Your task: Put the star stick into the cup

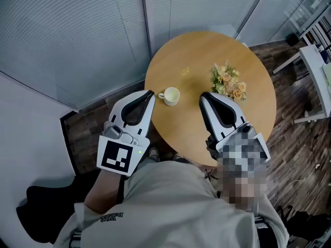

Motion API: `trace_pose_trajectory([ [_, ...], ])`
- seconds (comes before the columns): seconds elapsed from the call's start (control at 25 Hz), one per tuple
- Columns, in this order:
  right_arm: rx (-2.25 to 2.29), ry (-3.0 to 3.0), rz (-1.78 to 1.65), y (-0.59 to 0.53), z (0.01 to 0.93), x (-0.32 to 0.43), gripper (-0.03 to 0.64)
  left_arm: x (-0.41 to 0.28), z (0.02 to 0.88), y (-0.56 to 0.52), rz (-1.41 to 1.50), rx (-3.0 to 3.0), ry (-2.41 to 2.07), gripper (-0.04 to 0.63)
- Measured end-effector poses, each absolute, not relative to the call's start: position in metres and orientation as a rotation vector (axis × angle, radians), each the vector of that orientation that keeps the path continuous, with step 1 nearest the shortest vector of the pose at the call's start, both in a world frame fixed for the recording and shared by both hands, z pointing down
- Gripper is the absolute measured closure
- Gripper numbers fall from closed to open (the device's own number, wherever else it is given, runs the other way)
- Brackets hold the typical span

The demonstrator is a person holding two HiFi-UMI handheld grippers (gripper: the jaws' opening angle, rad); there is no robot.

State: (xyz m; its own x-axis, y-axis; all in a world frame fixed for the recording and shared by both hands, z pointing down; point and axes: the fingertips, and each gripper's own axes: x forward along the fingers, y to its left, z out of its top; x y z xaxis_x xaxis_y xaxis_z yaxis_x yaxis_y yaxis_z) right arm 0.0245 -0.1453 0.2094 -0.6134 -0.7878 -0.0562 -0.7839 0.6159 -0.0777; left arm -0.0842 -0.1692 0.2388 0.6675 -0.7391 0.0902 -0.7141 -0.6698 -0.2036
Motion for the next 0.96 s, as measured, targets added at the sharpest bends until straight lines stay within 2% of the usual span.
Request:
trace_pose_trajectory([
  [0.96,-1.351,2.730,-0.183,-0.149,0.228,0.031,0.583,-0.087,0.251,-0.169,-0.300,-2.753,1.206,0.572],
])
